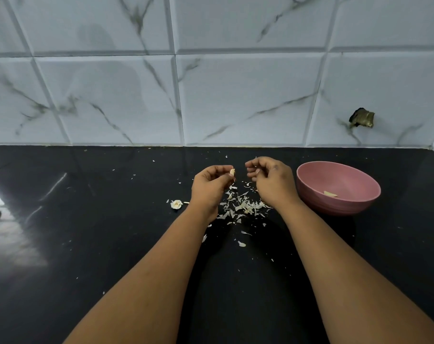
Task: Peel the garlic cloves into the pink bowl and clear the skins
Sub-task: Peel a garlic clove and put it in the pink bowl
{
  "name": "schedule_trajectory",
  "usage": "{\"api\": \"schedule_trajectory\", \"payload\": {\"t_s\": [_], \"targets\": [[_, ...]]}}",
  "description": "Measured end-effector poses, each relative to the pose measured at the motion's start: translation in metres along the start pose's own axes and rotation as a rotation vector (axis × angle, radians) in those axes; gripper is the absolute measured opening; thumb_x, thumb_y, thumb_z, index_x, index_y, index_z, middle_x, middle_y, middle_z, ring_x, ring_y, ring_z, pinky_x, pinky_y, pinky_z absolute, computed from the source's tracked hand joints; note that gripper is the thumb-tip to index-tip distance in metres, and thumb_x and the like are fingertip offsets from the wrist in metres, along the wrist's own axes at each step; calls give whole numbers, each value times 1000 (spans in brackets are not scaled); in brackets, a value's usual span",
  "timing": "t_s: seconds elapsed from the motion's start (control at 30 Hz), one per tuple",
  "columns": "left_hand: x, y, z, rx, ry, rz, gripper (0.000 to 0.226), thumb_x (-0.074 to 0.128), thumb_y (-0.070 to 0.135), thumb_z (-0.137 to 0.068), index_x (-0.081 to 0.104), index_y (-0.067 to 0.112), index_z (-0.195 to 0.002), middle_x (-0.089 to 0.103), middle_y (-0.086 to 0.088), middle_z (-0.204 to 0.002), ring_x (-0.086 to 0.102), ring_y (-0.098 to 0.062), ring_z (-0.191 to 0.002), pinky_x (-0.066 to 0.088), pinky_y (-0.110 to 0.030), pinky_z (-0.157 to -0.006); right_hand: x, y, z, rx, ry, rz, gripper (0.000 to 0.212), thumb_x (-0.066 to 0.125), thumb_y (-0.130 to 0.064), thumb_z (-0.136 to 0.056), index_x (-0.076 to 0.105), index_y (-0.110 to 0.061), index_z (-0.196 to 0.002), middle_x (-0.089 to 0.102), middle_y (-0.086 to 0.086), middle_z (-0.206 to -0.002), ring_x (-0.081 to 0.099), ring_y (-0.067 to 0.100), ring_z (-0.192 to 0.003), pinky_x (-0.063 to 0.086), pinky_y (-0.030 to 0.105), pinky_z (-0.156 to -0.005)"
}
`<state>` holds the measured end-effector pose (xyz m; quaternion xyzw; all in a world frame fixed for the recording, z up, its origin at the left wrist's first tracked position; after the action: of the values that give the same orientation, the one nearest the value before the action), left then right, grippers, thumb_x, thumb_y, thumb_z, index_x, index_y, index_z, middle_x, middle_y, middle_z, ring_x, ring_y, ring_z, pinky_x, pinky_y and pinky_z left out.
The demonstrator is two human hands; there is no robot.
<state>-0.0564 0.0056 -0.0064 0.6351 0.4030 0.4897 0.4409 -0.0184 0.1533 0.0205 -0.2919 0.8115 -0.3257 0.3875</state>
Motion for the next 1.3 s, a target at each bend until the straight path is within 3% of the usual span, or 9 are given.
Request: {"api": "schedule_trajectory", "payload": {"t_s": [0.07, 0.13, 0.4, 0.47, 0.63, 0.73, 0.87, 1.03, 1.3], "targets": [[2, 1, 1, 1, -35, 12, 17, 66, -9, -84, 70, 2, -97, 69, -8, -81, 63, -11, -71, 51, -18, -64, 3, -2, 0, -4, -43, -75, 19, 59, -8, -93, 71, -20, -101, 71, -2, -92, 69, 9, -86, 57, 28, -84], [2, 1, 1, 3, -62, 4, 17, 71, -7, -82, 70, 1, -96, 70, -12, -85, 65, -16, -78, 53, -23, -71, 6, -4, 2, -18, -89, -116, 13, 72, -18, -87, 71, -30, -92, 72, -8, -87, 68, 5, -82, 56, 22, -77], [-3, -2, 1, -27, 12, -57, 17, 77, 3, -80, 70, 5, -96, 73, -16, -88, 69, -23, -84, 53, -45, -87, 3, -3, 3, -16, -68, -108, 12, 78, -16, -80, 70, -26, -79, 71, -3, -79, 68, 14, -77, 57, 26, -73], [-4, -2, 1, -19, 8, -110, 15, 77, 11, -83, 72, 5, -95, 73, -15, -86, 69, -19, -78, 55, -44, -85, 4, -2, 3, 33, -44, -187, 10, 79, -14, -80, 71, -20, -83, 71, -2, -81, 69, 18, -82, 58, 28, -77], [-1, 2, 4, 42, -40, -105, 21, 81, 13, -80, 73, 4, -97, 74, -6, -80, 68, -9, -71, 53, -23, -67, 7, -5, 4, 91, -19, -272, 8, 73, -9, -84, 71, -17, -85, 73, 3, -82, 71, 20, -83, 58, 29, -78], [-5, 1, 2, 26, 15, -149, 15, 81, 8, -79, 74, 8, -92, 73, -7, -79, 65, -12, -70, 51, -30, -66, 8, -6, 4, 29, -56, -103, 6, 69, -13, -88, 70, -17, -85, 72, -3, -78, 69, 14, -76, 55, 23, -72], [-2, 1, 2, 87, 7, -368, 7, 78, 15, -82, 74, 15, -88, 69, 4, -71, 59, -3, -62, 50, -24, -62, 10, -9, 4, -113, -111, 239, 6, 62, -16, -92, 67, -15, -89, 67, 2, -84, 60, 15, -75, 49, 27, -67], [-3, 3, 3, 156, 48, -539, 3, 73, 16, -87, 72, 16, -89, 71, -2, -82, 66, -20, -76, 58, -39, -77, 11, -17, 8, -175, -151, 345, 11, 62, -20, -91, 71, -13, -89, 68, 5, -81, 62, 18, -72, 51, 30, -65], [0, 2, 3, 197, -4, -590, 8, 69, 10, -89, 74, 16, -90, 71, -1, -81, 60, -9, -69, 53, -29, -69, 9, -17, 7, -134, -153, 399, 16, 66, -29, -83, 72, -17, -76, 67, 2, -69, 61, 15, -62, 51, 27, -60]]}}
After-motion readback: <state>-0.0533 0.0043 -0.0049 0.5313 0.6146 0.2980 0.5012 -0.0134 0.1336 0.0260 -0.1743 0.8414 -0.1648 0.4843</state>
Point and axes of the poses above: each hand's wrist, its own z-axis away from the middle knuckle, its own x-axis out of the palm, y = z × x, the point moved 4 cm from there along -z, towards the middle knuckle
